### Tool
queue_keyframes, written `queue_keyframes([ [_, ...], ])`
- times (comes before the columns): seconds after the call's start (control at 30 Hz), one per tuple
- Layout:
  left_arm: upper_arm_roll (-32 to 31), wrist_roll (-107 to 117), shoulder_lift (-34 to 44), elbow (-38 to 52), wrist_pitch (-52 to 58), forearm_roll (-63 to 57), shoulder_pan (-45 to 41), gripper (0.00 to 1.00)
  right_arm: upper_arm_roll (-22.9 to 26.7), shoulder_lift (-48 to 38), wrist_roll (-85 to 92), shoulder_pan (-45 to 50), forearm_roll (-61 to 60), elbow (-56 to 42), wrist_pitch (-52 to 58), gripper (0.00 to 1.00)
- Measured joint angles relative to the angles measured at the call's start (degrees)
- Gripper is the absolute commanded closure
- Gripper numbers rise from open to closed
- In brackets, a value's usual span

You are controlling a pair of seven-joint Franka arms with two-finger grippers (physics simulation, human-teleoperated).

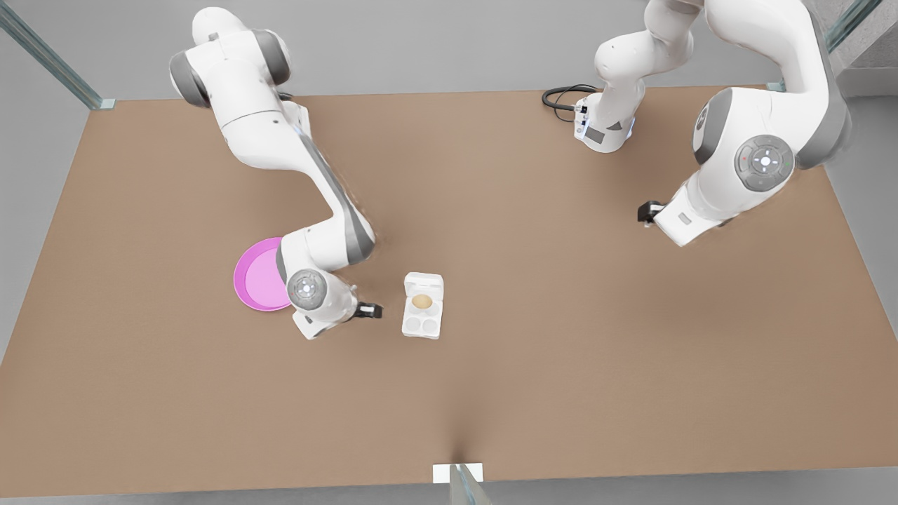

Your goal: Pack egg into the box and close the box lid

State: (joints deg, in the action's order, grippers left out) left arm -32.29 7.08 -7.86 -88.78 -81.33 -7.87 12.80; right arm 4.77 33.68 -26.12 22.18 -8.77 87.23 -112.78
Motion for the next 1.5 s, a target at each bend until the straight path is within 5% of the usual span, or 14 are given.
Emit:
queue_keyframes([
  [0.13, -11.1, 7.5, -4.8, -0.6, -1.6, 0.2, -9.7, 0.00, -0.1, -11.3, 7.1, -20.9, 4.7, 1.7, 5.8, 0.00],
  [0.33, -11.6, 19.9, -23.1, 1.5, -10.1, -8.7, -21.3, 0.00, -7.3, -23.6, 15.7, -29.1, 6.4, 2.7, 12.4, 0.00],
  [0.53, -11.2, 31.5, -34.8, 5.5, -18.6, -19.0, -27.5, 0.00, -8.6, -24.3, 22.1, -30.4, 7.9, 3.5, 12.7, 0.00],
  [1.07, -7.3, 49.4, -45.8, 15.1, -29.6, -30.6, -30.2, 0.00, -8.6, -23.2, 31.6, -30.3, 9.5, 4.5, 9.9, 0.00],
  [1.4, -3.4, 52.6, -46.9, 20.2, -32.0, -30.6, -30.4, 0.00, -8.6, -23.3, 34.4, -30.5, 9.5, 5.1, 9.9, 0.00],
  [1.5, -5.0, 50.9, -42.6, 20.1, -28.8, -27.6, -23.1, 0.00, -8.6, -23.3, 35.0, -30.5, 9.5, 5.2, 9.8, 0.00],
])
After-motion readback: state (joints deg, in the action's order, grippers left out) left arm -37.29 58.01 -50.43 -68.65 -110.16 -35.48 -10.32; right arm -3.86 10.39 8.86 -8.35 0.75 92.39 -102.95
